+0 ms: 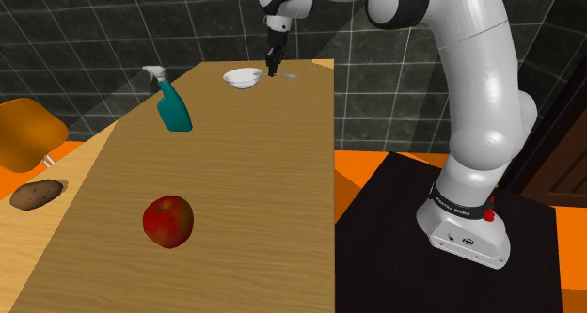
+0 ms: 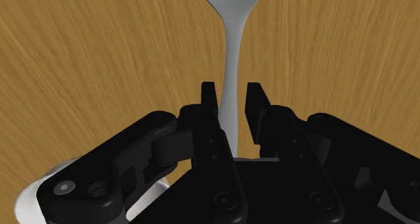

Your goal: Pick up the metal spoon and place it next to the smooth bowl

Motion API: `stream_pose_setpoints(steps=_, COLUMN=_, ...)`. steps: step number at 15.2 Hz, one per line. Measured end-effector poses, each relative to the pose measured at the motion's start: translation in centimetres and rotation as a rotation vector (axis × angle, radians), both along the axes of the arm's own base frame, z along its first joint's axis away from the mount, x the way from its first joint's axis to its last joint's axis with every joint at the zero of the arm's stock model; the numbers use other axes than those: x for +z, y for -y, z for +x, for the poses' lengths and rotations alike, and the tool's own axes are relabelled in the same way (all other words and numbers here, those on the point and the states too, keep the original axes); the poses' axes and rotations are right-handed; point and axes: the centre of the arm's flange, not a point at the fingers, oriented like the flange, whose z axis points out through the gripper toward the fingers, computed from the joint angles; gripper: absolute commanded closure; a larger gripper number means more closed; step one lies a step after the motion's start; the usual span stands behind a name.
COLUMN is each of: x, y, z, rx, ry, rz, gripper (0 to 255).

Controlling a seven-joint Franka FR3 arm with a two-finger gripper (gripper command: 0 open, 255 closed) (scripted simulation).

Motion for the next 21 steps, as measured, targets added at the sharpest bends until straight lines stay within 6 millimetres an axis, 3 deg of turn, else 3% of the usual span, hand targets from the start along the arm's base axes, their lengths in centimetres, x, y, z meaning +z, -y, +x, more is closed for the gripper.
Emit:
stream_pose_setpoints(steps=18, x=-9.5, y=0.0, z=0.0, rx=0.000, ry=0.000, rz=0.000, gripper=255)
stream_pose_setpoints(steps=21, x=-10.1, y=0.0, z=0.0, rx=0.000, ry=0.000, rz=0.000, gripper=255)
